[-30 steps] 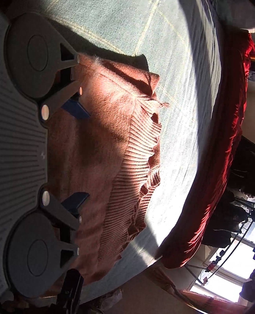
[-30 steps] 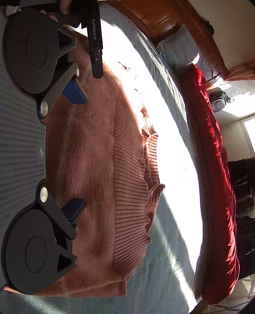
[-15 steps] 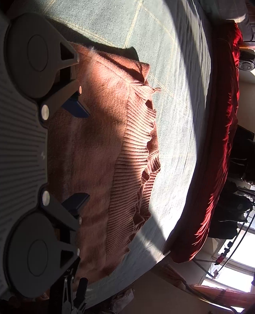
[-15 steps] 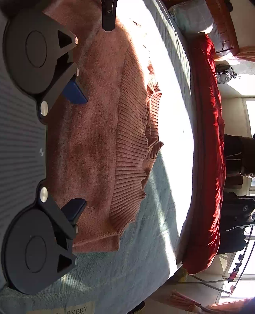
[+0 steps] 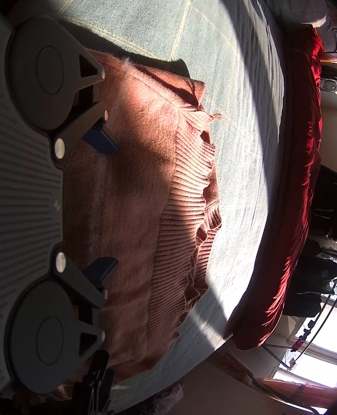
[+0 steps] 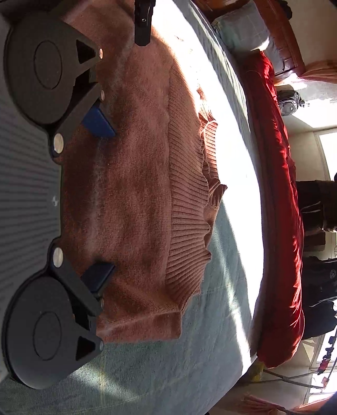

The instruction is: Fold clothes

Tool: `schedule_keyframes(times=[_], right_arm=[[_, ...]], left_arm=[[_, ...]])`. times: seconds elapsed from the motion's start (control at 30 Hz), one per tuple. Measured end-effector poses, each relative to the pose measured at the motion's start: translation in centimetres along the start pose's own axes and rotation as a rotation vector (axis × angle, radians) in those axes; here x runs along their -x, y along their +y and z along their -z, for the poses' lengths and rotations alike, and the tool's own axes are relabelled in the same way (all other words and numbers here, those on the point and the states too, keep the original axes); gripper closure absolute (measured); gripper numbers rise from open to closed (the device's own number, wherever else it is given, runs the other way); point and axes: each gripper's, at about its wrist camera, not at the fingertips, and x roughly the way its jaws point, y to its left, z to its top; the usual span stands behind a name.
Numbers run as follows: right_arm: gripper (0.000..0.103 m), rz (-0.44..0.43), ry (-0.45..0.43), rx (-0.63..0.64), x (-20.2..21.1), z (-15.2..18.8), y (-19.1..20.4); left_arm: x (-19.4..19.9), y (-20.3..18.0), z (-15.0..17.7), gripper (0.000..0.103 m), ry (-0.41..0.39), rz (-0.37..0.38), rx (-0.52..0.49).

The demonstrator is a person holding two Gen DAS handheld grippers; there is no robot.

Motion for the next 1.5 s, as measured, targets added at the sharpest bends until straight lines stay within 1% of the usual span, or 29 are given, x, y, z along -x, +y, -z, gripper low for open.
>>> schedule_keyframes(times=[0.1,0.17,0.2,0.3,0.37,0.47,0.53,0.63,0.77,0.87,0.93,0.97,1.1,1.2,1.23,1.37,1.4,1.5], right_arm=[[0.000,-0.012,-0.014,-0.064,1.1,-0.5,-1.1],[0.000,-0.016,0.001,-0.073,0.7,-0.7,-1.4],[0.000,-0.009,0.010,-0.075,0.3,-0.8,-1.4],[0.000,0.020,0.011,-0.060,0.2,-1.4,-0.5],[0.000,0.005,-0.017,-0.043,0.7,-1.7,0.0],[0.000,-0.028,-0.046,-0.037,1.2,-2.2,0.6],[0.000,-0.035,-0.043,-0.037,0.9,-2.3,0.8],[0.000,-0.036,-0.022,-0.049,0.2,-2.5,0.8],[0.000,-0.058,-0.017,-0.079,-0.1,-2.8,0.6],[0.000,-0.107,-0.037,-0.096,0.2,-3.3,0.6],[0.000,-0.161,-0.056,-0.100,0.4,-3.6,1.0],[0.000,-0.192,-0.063,-0.099,0.5,-3.7,1.3],[0.000,-0.341,-0.074,-0.079,0.8,-4.0,2.7],[0.000,-0.432,-0.071,-0.046,0.8,-4.1,4.4],[0.000,-0.446,-0.072,-0.030,0.8,-4.1,5.0],[0.000,-0.470,-0.076,0.024,0.7,-3.9,6.9],[0.000,-0.477,-0.075,0.033,0.7,-3.8,7.2],[0.000,-0.500,-0.071,0.054,0.5,-3.6,8.1]], left_arm=[[0.1,-0.1,-0.2,0.016,-0.005,-0.010,-0.007],[-0.3,-0.1,-0.4,0.016,0.007,-0.014,-0.012],[-0.5,0.0,-0.5,0.016,0.017,-0.015,-0.014],[-0.5,-0.1,-1.3,0.016,0.008,-0.013,-0.018],[-0.1,-0.3,-2.4,0.016,-0.030,0.006,-0.031],[-0.9,0.4,-4.1,0.016,-0.037,0.024,-0.014],[-2.4,1.5,-4.6,0.016,-0.006,0.019,0.041],[-4.4,3.2,-4.6,0.016,0.037,0.024,0.098],[-3.7,3.5,-5.5,0.016,0.050,0.039,0.110],[-1.6,3.5,-6.3,0.016,0.042,0.027,0.060],[-0.1,4.4,-6.6,0.016,0.037,0.043,0.064],[0.5,4.9,-6.7,0.016,0.036,0.047,0.074],[2.5,7.9,-6.6,0.016,0.029,0.027,0.122],[3.2,10.4,-5.8,0.016,0.035,0.055,0.196],[3.2,11.3,-5.2,0.016,0.041,0.075,0.227],[2.6,13.3,-3.1,0.020,0.072,0.117,0.291],[2.4,13.8,-2.5,0.024,0.079,0.127,0.303],[1.5,15.1,-1.4,0.032,0.093,0.176,0.352]])
